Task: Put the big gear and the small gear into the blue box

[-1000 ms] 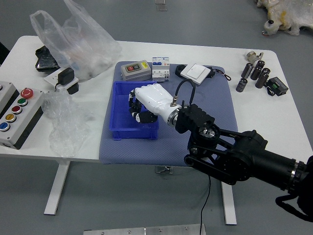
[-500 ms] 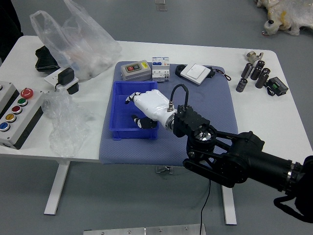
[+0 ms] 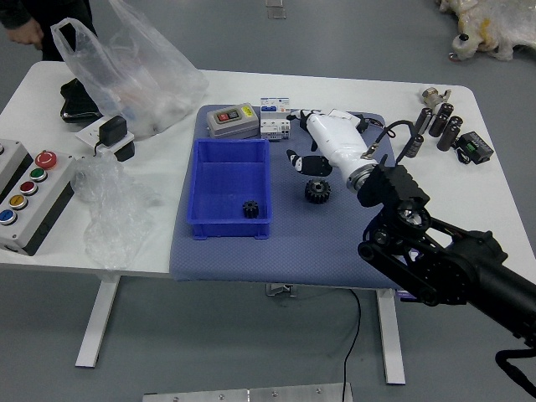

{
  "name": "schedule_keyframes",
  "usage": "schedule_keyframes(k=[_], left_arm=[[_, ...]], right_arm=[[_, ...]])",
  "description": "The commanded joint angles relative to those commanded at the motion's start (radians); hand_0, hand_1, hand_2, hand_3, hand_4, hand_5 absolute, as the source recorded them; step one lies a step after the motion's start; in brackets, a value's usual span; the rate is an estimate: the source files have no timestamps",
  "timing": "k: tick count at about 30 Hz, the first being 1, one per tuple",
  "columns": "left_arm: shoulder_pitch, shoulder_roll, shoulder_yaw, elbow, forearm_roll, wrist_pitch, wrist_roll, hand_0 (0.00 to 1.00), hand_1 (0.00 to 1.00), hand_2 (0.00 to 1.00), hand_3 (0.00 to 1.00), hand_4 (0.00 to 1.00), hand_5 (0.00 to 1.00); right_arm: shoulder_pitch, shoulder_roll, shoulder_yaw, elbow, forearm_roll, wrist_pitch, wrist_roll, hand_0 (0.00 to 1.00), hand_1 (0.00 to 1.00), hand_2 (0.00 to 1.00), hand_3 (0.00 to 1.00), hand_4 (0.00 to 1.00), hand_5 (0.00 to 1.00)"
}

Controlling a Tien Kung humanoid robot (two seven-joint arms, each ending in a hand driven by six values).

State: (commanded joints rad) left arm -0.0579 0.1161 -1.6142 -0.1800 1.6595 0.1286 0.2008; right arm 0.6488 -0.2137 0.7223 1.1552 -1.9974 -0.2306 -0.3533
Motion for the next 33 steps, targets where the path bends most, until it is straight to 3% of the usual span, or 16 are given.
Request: schedule_keyframes(k=[5, 6, 15, 23, 24, 29, 30, 33], left_arm=[[-0.002, -0.002, -0.001, 0.0, 0.003, -0.001, 0.0, 0.619, 0.461, 0.499, 0.659, 0.692, 0.274], [-0.002, -0.002, -0.001, 0.0, 0.003, -0.001, 0.0, 0.619, 0.46, 0.499, 0.658, 0.692, 0.274], [-0.003, 0.002, -0.004, 0.0, 0.01, -0.001, 0.001, 0.619, 0.461, 0.499, 0.658, 0.692, 0.274], [-0.002, 0.002, -0.003, 0.0, 0.01, -0.002, 0.001, 0.619, 0.461, 0.499, 0.658, 0.692, 0.274], [-0.002, 0.002, -0.003, 0.0, 0.01, -0.002, 0.001, 0.619, 0.461, 0.499, 0.658, 0.692, 0.273], [-0.002, 0.002, -0.001, 0.0, 0.008, -0.001, 0.001, 0.619, 0.461, 0.499, 0.658, 0.692, 0.273], [-0.002, 0.002, -0.001, 0.0, 0.008, -0.001, 0.001, 0.619, 0.461, 0.5, 0.658, 0.692, 0.273], [-0.003, 0.002, 0.0, 0.0, 0.007, -0.001, 0.0, 0.619, 0.461, 0.5, 0.658, 0.692, 0.273]], right_arm=[[-0.023, 0.006, 0.02, -0.03, -0.028, 0.039, -0.026, 0.259, 0.482, 0.9, 0.921, 0.91, 0.248], [-0.024, 0.007, 0.017, -0.035, -0.028, 0.045, -0.029, 0.355, 0.717, 0.934, 0.952, 0.998, 0.379], [-0.01, 0.023, -0.035, -0.086, 0.005, 0.071, -0.034, 0.368, 0.747, 0.937, 0.954, 0.998, 0.422], [0.009, 0.052, -0.1, -0.175, 0.052, 0.058, -0.024, 0.37, 0.749, 0.908, 0.933, 0.998, 0.436], [0.011, 0.055, -0.106, -0.186, 0.055, 0.057, -0.024, 0.357, 0.697, 0.786, 0.847, 0.968, 0.355], [0.018, 0.066, -0.129, -0.233, 0.069, 0.044, -0.022, 0.357, 0.697, 0.786, 0.847, 0.968, 0.355], [0.019, 0.067, -0.132, -0.243, 0.074, 0.04, -0.02, 0.316, 0.609, 0.608, 0.676, 0.397, 0.17], [0.022, 0.07, -0.137, -0.268, 0.087, 0.024, -0.015, 0.316, 0.609, 0.608, 0.676, 0.397, 0.17]])
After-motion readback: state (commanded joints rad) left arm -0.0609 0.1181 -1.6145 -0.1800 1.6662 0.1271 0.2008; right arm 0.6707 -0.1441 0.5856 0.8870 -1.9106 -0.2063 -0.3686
